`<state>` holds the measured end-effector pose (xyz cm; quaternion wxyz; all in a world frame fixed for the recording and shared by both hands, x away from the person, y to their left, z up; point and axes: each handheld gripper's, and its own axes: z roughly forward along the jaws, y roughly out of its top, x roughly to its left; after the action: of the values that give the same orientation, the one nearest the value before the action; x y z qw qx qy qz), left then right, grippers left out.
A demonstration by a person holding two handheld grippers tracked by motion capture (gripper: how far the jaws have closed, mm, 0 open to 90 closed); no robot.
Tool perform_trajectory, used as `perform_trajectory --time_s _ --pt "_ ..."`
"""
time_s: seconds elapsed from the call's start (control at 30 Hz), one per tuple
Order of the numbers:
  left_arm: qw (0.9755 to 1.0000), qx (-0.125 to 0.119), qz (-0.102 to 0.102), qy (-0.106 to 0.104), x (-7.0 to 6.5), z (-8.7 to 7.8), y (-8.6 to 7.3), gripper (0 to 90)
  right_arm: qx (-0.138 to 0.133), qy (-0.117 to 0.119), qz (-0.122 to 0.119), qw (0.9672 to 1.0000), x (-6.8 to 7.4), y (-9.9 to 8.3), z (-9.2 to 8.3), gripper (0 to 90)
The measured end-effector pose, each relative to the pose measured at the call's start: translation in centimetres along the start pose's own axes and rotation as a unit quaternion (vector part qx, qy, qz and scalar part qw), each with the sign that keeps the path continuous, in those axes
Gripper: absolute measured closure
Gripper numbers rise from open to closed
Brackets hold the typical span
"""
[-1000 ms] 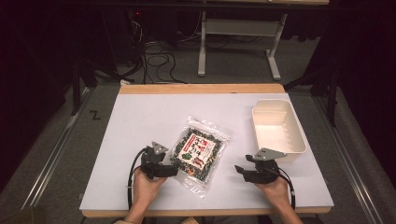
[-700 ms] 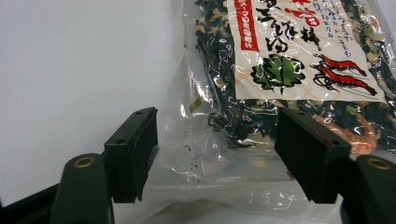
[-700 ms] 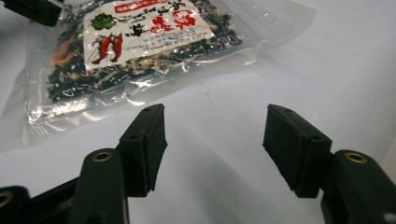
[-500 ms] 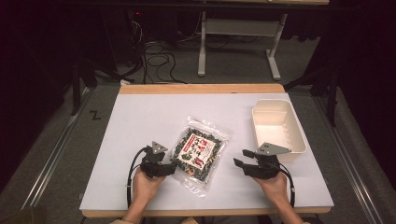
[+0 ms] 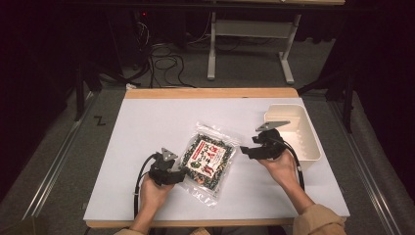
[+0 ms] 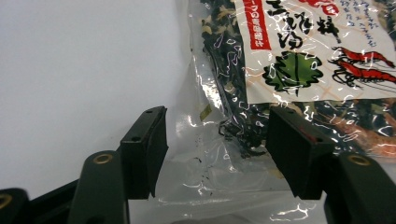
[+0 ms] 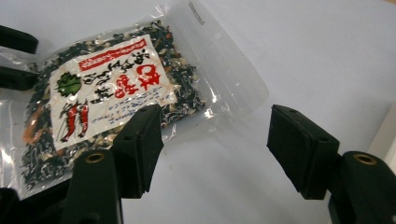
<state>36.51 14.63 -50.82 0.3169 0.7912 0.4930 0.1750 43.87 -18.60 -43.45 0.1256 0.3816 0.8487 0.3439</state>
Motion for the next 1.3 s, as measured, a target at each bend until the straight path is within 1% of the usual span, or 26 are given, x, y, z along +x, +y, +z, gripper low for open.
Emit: perform_trajectory --time_s 0.07,0.1,0.13,0.17,0.2,0.27,0.33,0.37,0.4,0.43,0.47,0.5,0.53,0.6,0.67,0.73,0.83,0.9,0.93,1.0,1.1,1.13,1.17,1.23,1.3 --pt "0.9997 -0.003 0.016 0.019 -0.4 0.0 0.0 36.1 0.008 -0.002 0.002 1.0000 -0.2 0.9 0.6 36.3" --pt "0.9994 -0.004 0.022 0.026 -0.5 -0.1 0.0 36.1 0.011 -0.002 0.006 0.9999 -0.4 1.2 0.8 37.0" --pt "0.9992 -0.005 0.025 0.031 -0.7 0.0 -0.1 36.2 0.014 -0.007 0.008 0.9998 -0.4 1.5 1.0 39.1" --pt "0.9991 -0.006 0.027 0.032 -0.7 0.0 -0.1 36.1 0.009 -0.018 0.004 0.9998 -0.5 1.8 1.3 41.8" --pt "0.9990 -0.004 0.028 0.033 -0.7 0.0 -0.1 36.1 0.007 -0.021 0.003 0.9997 -0.5 1.9 1.4 42.5" --pt "0.9991 -0.003 0.028 0.033 -0.6 0.1 0.0 35.7 0.010 -0.024 0.005 0.9997 -0.6 2.1 1.6 42.5" --pt "0.9992 -0.001 0.025 0.031 -0.6 0.2 0.0 35.3 0.019 -0.029 0.005 0.9994 -1.1 2.6 2.3 43.2" --pt "0.9992 -0.001 0.025 0.031 -0.5 0.2 0.0 35.3 0.021 -0.027 0.011 0.9993 -1.3 2.7 2.5 43.3" --pt "0.9992 -0.001 0.025 0.032 -0.6 0.2 0.0 35.3 0.019 -0.022 0.024 0.9993 -1.8 3.0 2.8 43.4" --pt "0.9992 -0.001 0.025 0.032 -0.6 0.2 0.0 35.3 0.019 -0.020 0.031 0.9991 -2.0 3.0 2.9 43.4" --pt "0.9991 -0.002 0.026 0.033 -0.6 0.2 0.0 35.2 0.018 -0.017 0.034 0.9991 -2.1 3.0 3.1 43.4" --pt "0.9989 -0.003 0.029 0.036 -0.7 0.2 0.0 34.7 0.024 -0.017 0.040 0.9988 -2.2 3.1 3.4 43.4" --pt "0.9987 -0.004 0.034 0.039 -0.7 0.2 0.0 34.2 0.026 -0.017 0.040 0.9987 -2.2 3.1 3.6 43.4" --pt "0.9985 -0.003 0.036 0.042 -0.8 0.3 0.0 33.6 0.031 -0.011 0.044 0.9985 -2.1 3.2 4.0 44.9" --pt "0.9985 -0.002 0.035 0.042 -0.7 0.3 0.1 32.9 0.044 -0.009 0.045 0.9980 -1.9 3.4 4.5 44.8" --pt "0.9986 -0.001 0.033 0.042 -0.7 0.4 0.1 32.7 0.049 -0.013 0.041 0.9979 -1.7 3.6 4.9 44.7" --pt "0.9987 -0.002 0.030 0.041 -0.7 0.4 0.0 32.7 0.059 -0.015 0.054 0.9967 -1.8 3.8 5.6 43.6" --pt "0.9990 -0.003 0.024 0.038 -0.6 0.4 -0.1 32.5 0.069 -0.023 0.061 0.9955 -1.9 4.0 6.2 42.0" --pt "0.9991 -0.002 0.020 0.037 -0.5 0.4 -0.1 32.4 0.069 -0.024 0.063 0.9953 -2.0 4.0 6.4 41.7" --pt "0.9992 -0.001 0.019 0.036 -0.5 0.5 0.0 32.0 0.073 -0.021 0.074 0.9944 -2.3 4.2 6.9 40.3" --pt "0.9993 -0.002 0.011 0.036 -0.5 0.4 -0.1 31.7 0.079 -0.017 0.085 0.9931 -2.6 4.3 7.7 39.9" --pt "0.9993 -0.003 0.005 0.038 -0.5 0.4 -0.1 31.9 0.079 -0.014 0.092 0.9925 -2.7 4.2 7.9 40.8" --pt "0.9993 -0.003 0.004 0.038 -0.5 0.4 -0.1 32.1 0.086 -0.007 0.101 0.9911 -2.8 4.1 8.3 43.0" --pt "0.9993 -0.003 0.004 0.038 -0.5 0.5 -0.1 32.2 0.095 0.000 0.105 0.9899 -2.9 3.9 8.7 46.1" --pt "0.9994 -0.003 0.000 0.035 -0.4 0.5 -0.1 32.2 0.098 0.015 0.117 0.9882 -2.9 3.8 9.0 50.1"
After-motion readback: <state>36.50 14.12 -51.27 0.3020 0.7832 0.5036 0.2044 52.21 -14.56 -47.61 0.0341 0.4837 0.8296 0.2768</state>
